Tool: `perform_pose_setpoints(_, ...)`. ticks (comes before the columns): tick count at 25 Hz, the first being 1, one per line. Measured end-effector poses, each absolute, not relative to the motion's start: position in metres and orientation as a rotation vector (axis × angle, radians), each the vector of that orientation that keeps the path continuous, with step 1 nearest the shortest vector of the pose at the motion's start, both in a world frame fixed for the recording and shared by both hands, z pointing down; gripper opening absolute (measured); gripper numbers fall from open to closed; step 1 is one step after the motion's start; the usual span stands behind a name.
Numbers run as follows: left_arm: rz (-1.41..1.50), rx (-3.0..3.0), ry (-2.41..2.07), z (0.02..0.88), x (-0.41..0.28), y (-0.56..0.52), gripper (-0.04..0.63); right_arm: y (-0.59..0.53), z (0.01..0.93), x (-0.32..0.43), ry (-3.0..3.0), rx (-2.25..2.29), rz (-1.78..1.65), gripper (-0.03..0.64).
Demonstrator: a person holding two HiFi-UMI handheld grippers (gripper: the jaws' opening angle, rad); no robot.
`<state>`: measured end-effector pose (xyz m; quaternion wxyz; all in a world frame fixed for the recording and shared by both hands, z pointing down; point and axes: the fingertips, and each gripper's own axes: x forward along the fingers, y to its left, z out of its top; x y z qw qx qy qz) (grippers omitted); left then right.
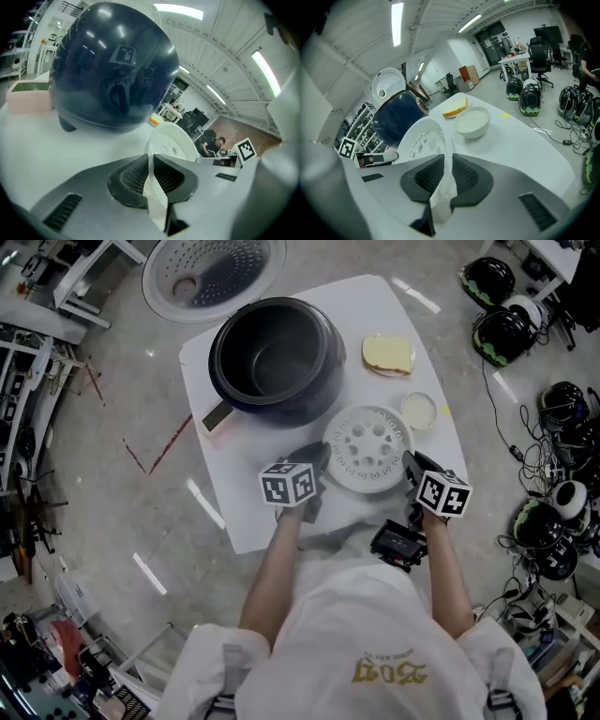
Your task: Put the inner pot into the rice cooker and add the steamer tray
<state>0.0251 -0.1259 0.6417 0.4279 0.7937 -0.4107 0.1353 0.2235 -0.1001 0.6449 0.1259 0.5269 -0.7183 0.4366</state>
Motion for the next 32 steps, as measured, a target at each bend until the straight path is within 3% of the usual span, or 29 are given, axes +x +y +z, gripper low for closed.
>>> perform_pose_setpoints(32, -0.086, 2.175, -1.192, 0.470, -0.050, -0.104, 0.049, -0.106, 0.467, 0.151, -2.532, 1.438, 1.021, 0.057)
